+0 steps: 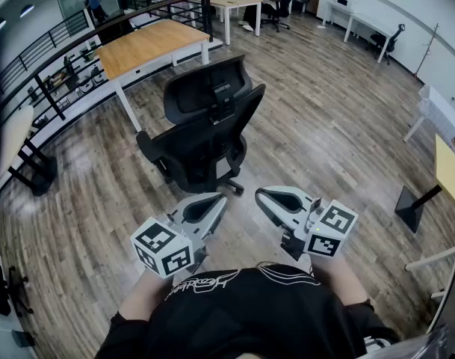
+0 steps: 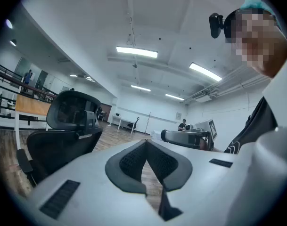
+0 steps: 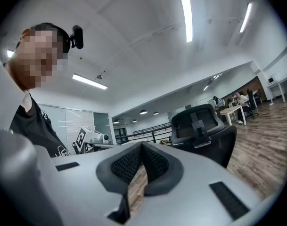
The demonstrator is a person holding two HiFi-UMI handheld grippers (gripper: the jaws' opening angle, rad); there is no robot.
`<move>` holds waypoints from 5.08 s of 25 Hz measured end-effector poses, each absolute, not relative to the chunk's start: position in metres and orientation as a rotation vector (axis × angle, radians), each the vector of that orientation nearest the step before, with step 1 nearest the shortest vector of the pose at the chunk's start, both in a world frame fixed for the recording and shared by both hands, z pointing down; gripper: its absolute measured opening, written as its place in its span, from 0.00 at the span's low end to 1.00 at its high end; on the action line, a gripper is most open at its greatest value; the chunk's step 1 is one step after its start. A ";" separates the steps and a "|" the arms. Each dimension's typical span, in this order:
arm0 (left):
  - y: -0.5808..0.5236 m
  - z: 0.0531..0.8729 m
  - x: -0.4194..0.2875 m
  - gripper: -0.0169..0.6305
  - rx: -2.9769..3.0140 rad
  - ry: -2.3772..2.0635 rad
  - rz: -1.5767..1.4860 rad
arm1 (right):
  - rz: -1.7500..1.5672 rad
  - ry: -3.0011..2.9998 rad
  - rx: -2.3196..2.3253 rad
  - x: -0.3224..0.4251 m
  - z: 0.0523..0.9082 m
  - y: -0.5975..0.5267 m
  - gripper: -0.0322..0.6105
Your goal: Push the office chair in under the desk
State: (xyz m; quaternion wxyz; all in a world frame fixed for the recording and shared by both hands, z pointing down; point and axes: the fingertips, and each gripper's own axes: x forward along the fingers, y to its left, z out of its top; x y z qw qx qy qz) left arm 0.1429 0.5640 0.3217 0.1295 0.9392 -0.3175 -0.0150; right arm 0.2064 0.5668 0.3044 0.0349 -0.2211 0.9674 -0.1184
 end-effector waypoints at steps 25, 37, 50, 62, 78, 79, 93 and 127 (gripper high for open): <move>0.461 0.373 0.158 0.04 2.671 -1.066 0.031 | -0.430 2.982 -0.775 0.254 0.350 0.473 0.11; 0.348 0.390 0.075 0.16 2.704 -1.272 0.259 | -0.367 3.101 -0.844 0.222 0.358 0.333 0.12; 0.305 0.411 0.004 0.37 2.579 -1.549 0.484 | -0.081 3.300 -1.074 0.257 0.393 0.213 0.36; 0.290 0.442 -0.016 0.41 2.279 -1.836 0.946 | 0.847 3.567 -1.111 0.275 0.431 0.098 0.45; 0.250 0.458 -0.063 0.40 2.105 -1.881 1.401 | 1.315 3.652 -0.697 0.228 0.443 0.049 0.46; 0.251 0.457 -0.062 0.40 2.096 -1.876 1.431 | 1.362 3.648 -0.679 0.228 0.443 0.050 0.45; 0.210 0.473 -0.091 0.40 1.992 -1.944 1.647 | 1.598 3.497 -0.777 0.206 0.459 0.020 0.44; 0.062 0.486 -0.194 0.39 2.213 -1.845 1.655 | 1.467 3.474 -1.177 0.125 0.476 -0.089 0.44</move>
